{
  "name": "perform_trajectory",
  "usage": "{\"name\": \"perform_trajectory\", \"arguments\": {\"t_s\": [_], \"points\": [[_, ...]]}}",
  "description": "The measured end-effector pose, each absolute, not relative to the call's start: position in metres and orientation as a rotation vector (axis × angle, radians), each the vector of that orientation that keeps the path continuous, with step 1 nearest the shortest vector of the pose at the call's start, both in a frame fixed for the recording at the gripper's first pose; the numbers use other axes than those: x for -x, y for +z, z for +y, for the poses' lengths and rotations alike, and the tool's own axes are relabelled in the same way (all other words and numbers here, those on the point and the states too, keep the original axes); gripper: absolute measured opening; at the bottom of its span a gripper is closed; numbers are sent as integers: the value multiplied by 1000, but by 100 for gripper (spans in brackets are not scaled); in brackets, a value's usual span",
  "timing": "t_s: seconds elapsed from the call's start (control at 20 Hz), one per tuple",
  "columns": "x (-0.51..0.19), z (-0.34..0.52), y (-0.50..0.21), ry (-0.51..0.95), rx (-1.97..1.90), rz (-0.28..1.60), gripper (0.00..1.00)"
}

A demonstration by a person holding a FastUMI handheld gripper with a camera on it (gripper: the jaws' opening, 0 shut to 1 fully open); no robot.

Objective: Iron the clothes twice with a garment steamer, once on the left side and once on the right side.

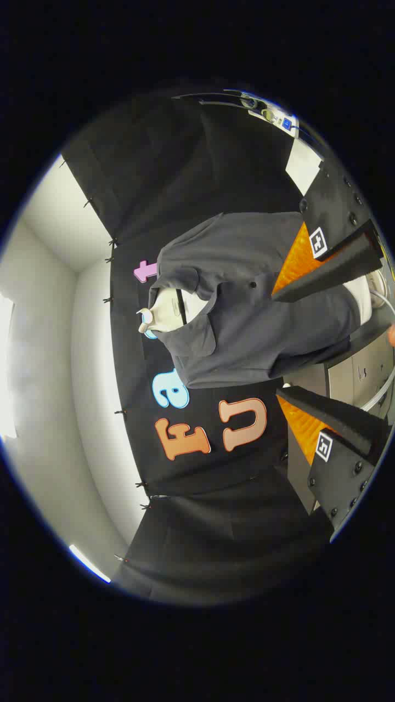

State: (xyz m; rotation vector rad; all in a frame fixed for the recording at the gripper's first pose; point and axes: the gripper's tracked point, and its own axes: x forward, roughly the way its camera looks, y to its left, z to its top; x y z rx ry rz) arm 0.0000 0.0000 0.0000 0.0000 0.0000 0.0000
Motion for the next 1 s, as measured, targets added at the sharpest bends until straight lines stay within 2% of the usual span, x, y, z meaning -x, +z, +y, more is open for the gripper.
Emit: {"name": "perform_trajectory", "arguments": {"t_s": [0.25, 1.0], "points": [[-2, -14, 5, -59, 88, 0, 98], [-9, 11, -8, -36, 96, 40, 98]]}}
